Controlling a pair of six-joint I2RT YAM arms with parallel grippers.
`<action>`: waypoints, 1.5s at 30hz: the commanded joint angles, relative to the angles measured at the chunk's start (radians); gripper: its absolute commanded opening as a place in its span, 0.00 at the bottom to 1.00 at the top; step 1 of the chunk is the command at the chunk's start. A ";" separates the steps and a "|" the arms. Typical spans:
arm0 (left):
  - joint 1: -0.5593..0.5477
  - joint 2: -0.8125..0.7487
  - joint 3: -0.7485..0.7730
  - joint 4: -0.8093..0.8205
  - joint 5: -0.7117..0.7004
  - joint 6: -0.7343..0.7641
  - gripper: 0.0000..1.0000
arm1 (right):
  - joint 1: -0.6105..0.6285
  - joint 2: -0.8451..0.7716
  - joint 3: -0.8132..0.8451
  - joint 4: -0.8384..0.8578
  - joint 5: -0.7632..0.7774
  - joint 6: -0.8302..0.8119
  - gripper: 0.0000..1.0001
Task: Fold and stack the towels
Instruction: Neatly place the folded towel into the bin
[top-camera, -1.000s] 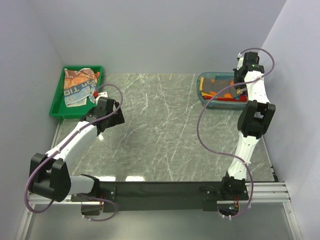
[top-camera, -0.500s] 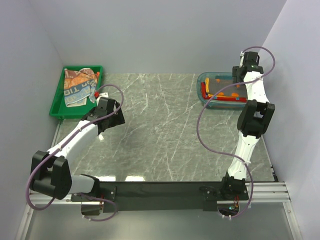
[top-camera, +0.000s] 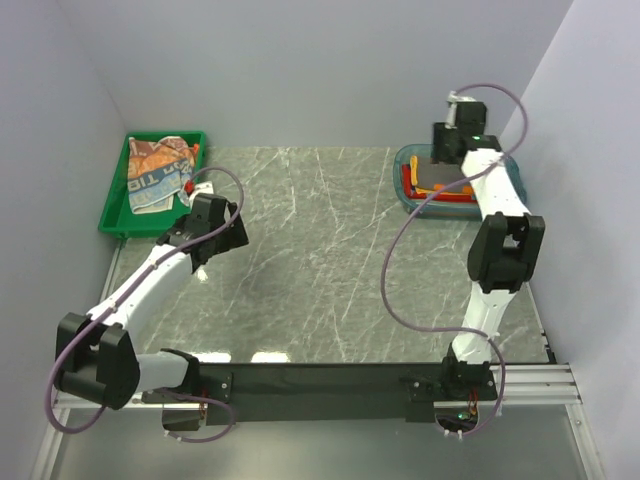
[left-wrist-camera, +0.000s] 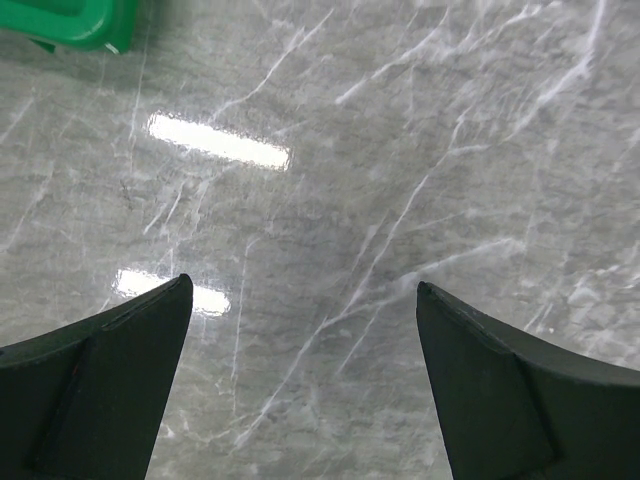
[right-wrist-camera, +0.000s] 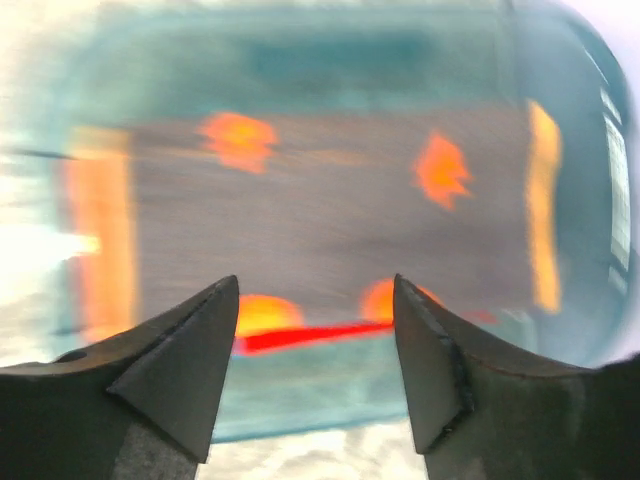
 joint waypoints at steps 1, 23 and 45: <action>0.004 -0.068 0.021 0.016 0.006 0.013 0.99 | 0.099 -0.002 0.008 0.072 -0.024 0.023 0.66; 0.013 -0.128 0.011 0.019 0.030 0.020 0.99 | 0.173 0.170 0.012 0.054 0.107 0.004 0.47; 0.016 -0.119 0.010 0.017 0.026 0.021 1.00 | 0.195 0.180 -0.004 0.046 0.211 -0.069 0.03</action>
